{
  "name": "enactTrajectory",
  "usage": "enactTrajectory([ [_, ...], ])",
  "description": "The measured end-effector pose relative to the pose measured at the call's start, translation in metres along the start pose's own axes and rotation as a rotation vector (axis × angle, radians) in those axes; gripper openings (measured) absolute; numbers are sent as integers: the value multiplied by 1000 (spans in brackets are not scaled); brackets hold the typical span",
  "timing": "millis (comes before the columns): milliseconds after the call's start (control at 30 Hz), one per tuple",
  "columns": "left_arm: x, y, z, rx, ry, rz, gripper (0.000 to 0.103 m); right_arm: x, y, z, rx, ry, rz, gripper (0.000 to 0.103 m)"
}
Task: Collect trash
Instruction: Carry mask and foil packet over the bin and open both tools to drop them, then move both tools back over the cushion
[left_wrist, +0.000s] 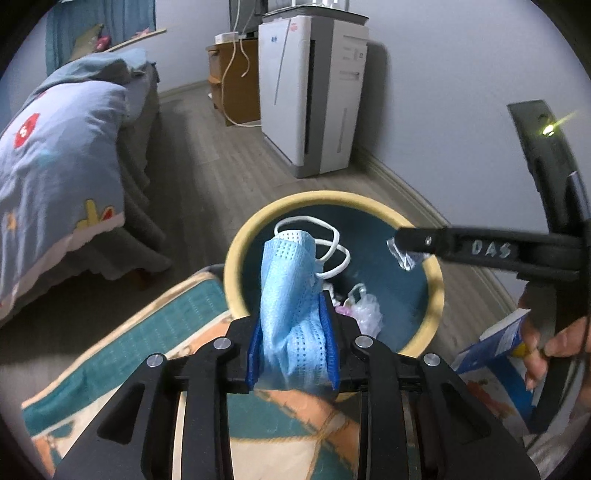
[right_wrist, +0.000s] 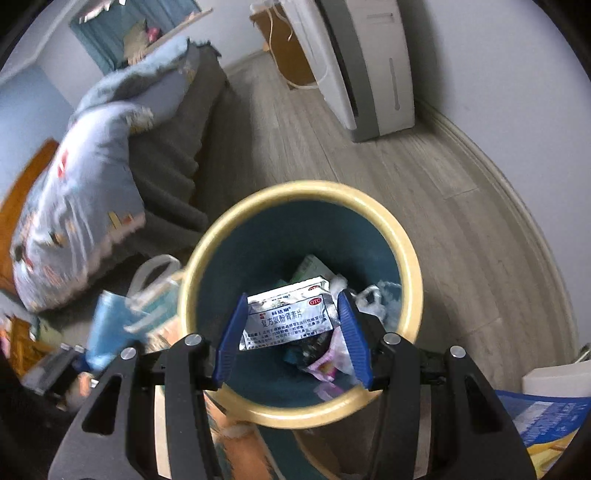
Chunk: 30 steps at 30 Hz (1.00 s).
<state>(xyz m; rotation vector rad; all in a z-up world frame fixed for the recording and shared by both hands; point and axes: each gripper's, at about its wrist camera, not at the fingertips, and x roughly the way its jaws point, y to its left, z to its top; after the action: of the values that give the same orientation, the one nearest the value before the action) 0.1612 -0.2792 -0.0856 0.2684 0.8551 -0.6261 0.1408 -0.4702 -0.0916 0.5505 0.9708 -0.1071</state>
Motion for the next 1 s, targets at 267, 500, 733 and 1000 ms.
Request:
enactTrajectory([
  [267, 5, -3, 0, -6, -36, -3, 77, -12, -4, 8, 34, -71, 51, 82],
  [500, -4, 5, -10, -34, -25, 35, 94, -10, 6, 7, 17, -43, 40, 97],
  [733, -30, 19, -25, -55, -10, 95, 95, -18, 45, 0, -98, -36, 47, 97],
  [1000, -94, 52, -60, -98, -16, 158, 96, -27, 100, -16, -230, -38, 78, 97],
])
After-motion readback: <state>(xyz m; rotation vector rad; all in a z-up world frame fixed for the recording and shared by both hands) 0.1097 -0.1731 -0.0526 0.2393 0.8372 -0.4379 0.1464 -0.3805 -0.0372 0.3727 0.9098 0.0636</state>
